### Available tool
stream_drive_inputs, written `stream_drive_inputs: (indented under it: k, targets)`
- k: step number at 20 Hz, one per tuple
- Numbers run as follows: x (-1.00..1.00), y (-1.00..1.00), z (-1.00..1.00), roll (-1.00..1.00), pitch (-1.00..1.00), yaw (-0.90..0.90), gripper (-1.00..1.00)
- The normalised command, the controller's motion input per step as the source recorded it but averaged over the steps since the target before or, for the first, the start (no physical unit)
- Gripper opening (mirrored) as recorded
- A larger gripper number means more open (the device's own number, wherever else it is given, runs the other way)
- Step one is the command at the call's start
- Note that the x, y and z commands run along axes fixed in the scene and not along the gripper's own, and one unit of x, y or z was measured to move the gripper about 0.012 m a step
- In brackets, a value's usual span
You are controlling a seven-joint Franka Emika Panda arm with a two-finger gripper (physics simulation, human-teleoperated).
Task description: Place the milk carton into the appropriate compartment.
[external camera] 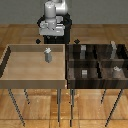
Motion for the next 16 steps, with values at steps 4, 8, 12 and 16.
stream_drive_inputs:
  k: [4, 8, 12, 16]
  targets:
    - [0.00, 0.00, 0.00, 0.00, 0.00, 0.00, 1.00]
    - [0.00, 0.00, 0.00, 0.00, 0.00, 0.00, 1.00]
    - [0.00, 0.00, 0.00, 0.00, 0.00, 0.00, 1.00]
    - [0.00, 0.00, 0.00, 0.00, 0.00, 0.04, 1.00]
